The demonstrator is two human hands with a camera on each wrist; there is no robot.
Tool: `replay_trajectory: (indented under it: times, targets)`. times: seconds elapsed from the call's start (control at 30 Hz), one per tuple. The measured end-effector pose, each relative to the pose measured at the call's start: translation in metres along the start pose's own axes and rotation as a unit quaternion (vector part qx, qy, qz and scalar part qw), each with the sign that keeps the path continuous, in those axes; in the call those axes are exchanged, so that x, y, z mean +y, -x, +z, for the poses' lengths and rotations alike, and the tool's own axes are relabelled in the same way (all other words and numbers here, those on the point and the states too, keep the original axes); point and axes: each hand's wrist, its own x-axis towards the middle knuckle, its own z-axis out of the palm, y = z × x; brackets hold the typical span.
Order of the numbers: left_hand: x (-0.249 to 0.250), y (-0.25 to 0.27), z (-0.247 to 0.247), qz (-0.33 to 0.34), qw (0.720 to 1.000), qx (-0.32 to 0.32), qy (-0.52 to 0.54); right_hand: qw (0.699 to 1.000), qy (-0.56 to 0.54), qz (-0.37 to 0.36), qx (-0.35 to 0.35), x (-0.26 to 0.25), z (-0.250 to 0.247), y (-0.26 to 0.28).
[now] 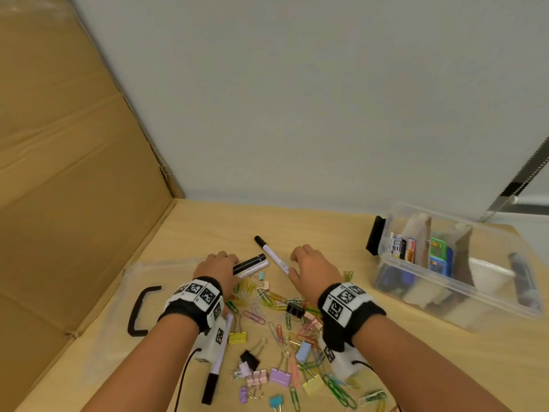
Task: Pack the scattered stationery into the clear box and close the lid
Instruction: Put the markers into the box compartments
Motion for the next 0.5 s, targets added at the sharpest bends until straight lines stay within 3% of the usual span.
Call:
replay_trajectory:
  times: [0.2,0.5]
  targets:
    - [-0.009,-0.023,-0.004,0.011,0.998,-0.059,0.002,0.993,0.033,0.077,-0.088,-0.011,0.034,-0.044]
    - [-0.004,-0.029,-0.009,0.022,0.993,-0.105,0.037,0.983,0.103,0.089,-0.124,-0.006,0.028,-0.044]
